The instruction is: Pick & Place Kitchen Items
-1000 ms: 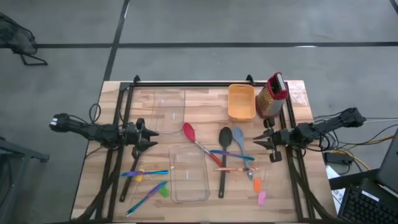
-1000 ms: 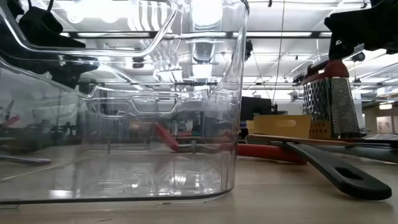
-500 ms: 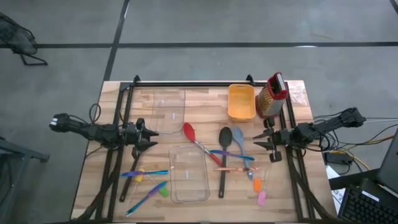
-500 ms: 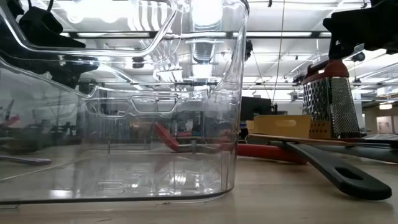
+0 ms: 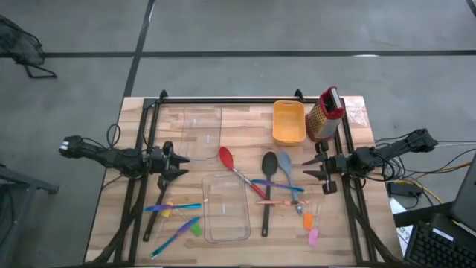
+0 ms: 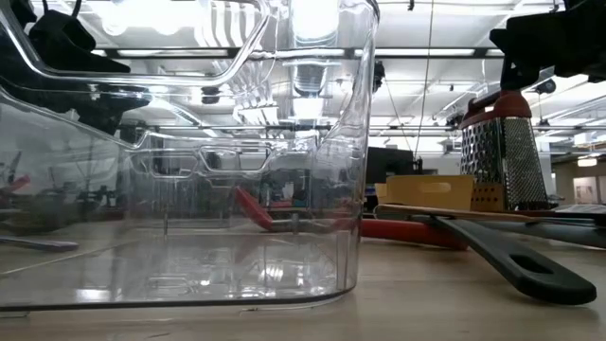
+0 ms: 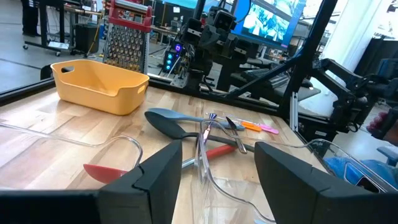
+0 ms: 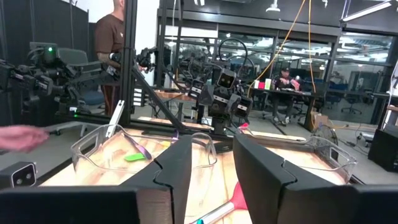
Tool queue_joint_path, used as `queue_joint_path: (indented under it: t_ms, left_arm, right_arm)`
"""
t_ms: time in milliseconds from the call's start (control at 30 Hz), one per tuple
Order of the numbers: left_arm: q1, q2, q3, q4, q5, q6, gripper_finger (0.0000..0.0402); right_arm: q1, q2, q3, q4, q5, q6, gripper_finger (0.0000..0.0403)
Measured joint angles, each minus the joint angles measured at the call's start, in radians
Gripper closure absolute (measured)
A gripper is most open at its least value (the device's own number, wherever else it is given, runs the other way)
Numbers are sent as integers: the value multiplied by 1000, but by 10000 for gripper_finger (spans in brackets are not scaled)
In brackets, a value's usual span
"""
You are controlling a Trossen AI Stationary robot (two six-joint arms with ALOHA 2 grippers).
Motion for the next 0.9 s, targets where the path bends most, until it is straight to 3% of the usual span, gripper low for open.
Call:
queue_joint_path:
  t_ms: [167, 300, 367, 433, 633, 900]
  left_arm:
    - [0, 0, 0, 0, 0, 0, 193]
    - [0, 0, 0, 0, 0, 0, 193]
    - [0, 0, 0, 0, 0, 0, 193]
    - [0, 0, 0, 0, 0, 0, 193]
    - [0, 0, 0, 0, 0, 0, 193]
    - [0, 0, 0, 0, 0, 0, 193]
  right_arm:
    - [0, 1, 0, 36, -1, 15, 272]
    - [0, 0, 0, 155, -32, 324, 267]
    - [0, 0, 0, 212, -18, 386, 264]
    - [0, 0, 1, 240, 23, 384, 262]
    - [0, 41, 0, 203, 278, 390, 268]
    - [-1, 176, 0, 240, 366, 485, 272]
